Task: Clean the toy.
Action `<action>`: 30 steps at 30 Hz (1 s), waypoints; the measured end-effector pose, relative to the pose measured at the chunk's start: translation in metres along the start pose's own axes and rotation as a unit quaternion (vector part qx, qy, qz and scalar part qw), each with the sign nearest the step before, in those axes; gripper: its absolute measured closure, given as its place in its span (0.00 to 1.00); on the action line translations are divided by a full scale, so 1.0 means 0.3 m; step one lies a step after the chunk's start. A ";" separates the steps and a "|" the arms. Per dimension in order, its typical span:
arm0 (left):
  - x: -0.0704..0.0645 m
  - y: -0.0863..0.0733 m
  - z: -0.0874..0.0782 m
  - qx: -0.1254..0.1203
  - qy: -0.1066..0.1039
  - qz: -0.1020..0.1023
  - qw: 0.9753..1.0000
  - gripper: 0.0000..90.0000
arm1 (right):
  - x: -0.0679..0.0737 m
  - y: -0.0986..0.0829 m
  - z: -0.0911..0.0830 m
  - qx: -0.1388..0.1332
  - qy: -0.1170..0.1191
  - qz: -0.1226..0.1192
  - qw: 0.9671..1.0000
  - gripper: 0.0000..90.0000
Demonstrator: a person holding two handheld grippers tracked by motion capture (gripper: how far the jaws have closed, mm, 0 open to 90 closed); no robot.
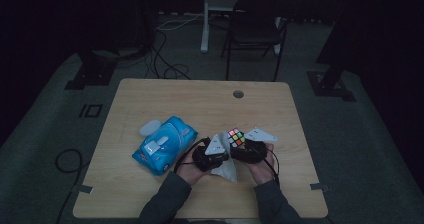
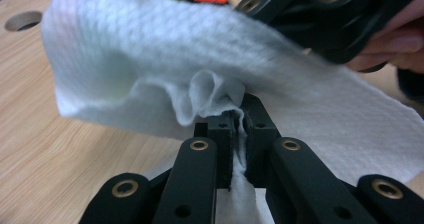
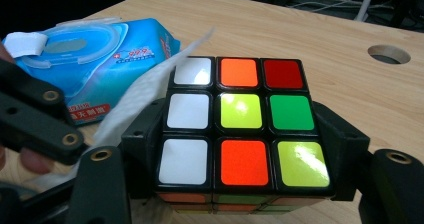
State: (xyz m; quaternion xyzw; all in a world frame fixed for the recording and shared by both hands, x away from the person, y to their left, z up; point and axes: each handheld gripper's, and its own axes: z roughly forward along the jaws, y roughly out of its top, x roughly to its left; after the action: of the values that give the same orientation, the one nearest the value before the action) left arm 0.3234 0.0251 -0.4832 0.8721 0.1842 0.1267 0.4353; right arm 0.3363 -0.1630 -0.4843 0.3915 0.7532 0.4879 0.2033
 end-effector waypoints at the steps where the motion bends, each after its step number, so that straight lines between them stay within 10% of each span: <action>1: -0.002 0.003 -0.002 -0.002 0.001 0.001 1.000 0.96 | 0.000 -0.001 0.001 0.000 0.000 0.001 1.000 0.38; 30: 0.112 -0.028 -0.057 -0.015 0.061 -0.045 0.997 0.94 | 0.014 0.004 0.002 0.006 0.013 -0.008 1.000 0.38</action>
State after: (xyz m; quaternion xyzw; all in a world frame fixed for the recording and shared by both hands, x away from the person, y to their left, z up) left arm 0.3453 0.0563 -0.4779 0.8471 0.2479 0.1622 0.4412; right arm 0.3348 -0.1590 -0.4831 0.3802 0.7617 0.4869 0.1954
